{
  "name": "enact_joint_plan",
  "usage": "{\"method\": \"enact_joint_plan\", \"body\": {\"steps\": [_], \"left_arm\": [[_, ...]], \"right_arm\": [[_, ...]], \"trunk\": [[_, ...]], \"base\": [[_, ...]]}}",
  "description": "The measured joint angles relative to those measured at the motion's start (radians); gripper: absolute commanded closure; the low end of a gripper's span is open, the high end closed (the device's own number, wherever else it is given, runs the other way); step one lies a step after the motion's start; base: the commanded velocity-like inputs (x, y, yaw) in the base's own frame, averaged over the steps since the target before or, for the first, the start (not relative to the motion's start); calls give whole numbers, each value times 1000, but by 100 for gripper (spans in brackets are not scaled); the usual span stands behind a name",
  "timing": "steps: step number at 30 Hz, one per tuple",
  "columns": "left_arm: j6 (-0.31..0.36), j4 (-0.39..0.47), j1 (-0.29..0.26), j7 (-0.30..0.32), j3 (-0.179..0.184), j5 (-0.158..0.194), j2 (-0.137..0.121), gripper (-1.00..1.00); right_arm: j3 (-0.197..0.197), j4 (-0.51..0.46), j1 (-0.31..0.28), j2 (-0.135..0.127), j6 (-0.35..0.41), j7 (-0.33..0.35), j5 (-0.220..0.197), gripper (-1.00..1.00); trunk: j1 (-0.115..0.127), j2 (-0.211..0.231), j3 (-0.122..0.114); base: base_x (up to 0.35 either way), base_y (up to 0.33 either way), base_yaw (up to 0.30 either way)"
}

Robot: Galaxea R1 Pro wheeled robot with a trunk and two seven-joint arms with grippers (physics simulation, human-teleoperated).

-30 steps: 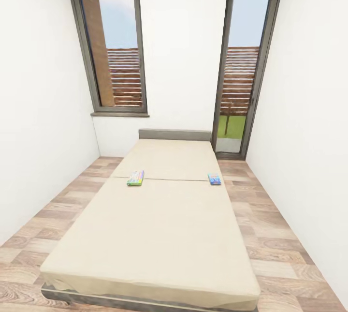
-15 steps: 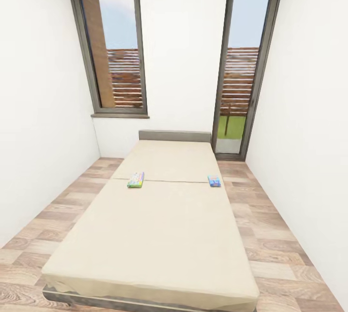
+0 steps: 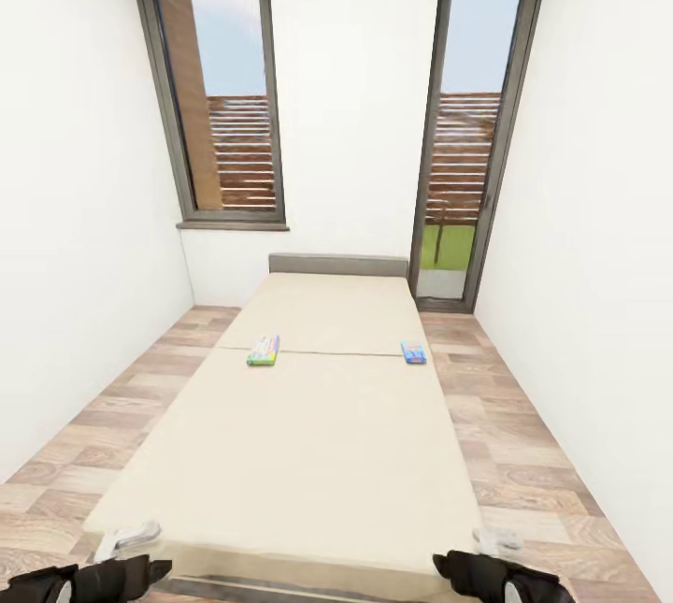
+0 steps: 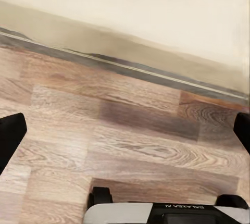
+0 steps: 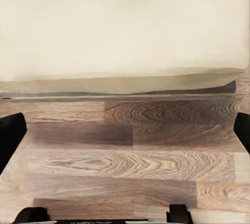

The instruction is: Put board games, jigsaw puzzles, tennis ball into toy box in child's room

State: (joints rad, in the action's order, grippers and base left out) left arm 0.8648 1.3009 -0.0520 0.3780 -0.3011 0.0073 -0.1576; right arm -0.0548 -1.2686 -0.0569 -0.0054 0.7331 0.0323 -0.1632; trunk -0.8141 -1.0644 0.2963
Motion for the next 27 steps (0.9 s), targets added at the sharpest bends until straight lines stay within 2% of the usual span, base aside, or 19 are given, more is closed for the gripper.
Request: {"method": "enact_joint_plan", "body": {"steps": [3, 4, 5, 7, 11, 12, 14, 15, 22, 27], "left_arm": [[54, 70, -3, 68, -32, 0, -7, -100], [55, 71, -3, 69, -32, 0, -7, -100], [69, 85, -7, 95, -40, 0, -11, -100], [92, 107, -20, 154, -52, 1, -20, -100], [123, 129, -53, 284, -65, -1, -38, -100], [132, 134, -64, 343, -71, -1, -46, -100], [139, 137, -72, 395, -77, -3, -55, -100], [148, 139, -81, 462, -89, -3, -75, -100], [155, 139, -85, 510, -98, -3, -115, -100], [157, 138, -86, 525, -100, -2, -129, -100]], "right_arm": [[1, -113, 0, 1, 21, 7, -42, -100], [1, -114, 1, 1, 21, 7, -42, -100], [0, -166, 0, 4, 27, 11, -70, -100], [-1, -188, 1, 5, 28, 14, -83, -100], [0, -236, -3, 9, 22, 21, -136, -100], [1, -249, -6, 11, 11, 24, -165, -100], [3, -258, -9, 12, -8, 25, -192, -100], [7, -267, -11, 13, -54, 27, -237, -100], [12, -276, -14, 13, -96, 37, -267, -100], [7, -279, -14, 6, -106, 65, -272, -100]], "trunk": [[11, 21, -9], [15, 28, -12], [19, 35, -16], [27, 49, -22], [42, 77, -34], [46, 84, -38], [54, 98, -44], [57, 105, -47], [84, 154, -69], [104, 189, -85]], "base": [[0, 0, 0], [0, 0, 0], [0, 0, 0], [0, 0, 0], [0, 0, 0], [0, 0, 0], [0, 0, 0], [0, 0, 0], [0, 0, 0], [0, 0, 0]]}}
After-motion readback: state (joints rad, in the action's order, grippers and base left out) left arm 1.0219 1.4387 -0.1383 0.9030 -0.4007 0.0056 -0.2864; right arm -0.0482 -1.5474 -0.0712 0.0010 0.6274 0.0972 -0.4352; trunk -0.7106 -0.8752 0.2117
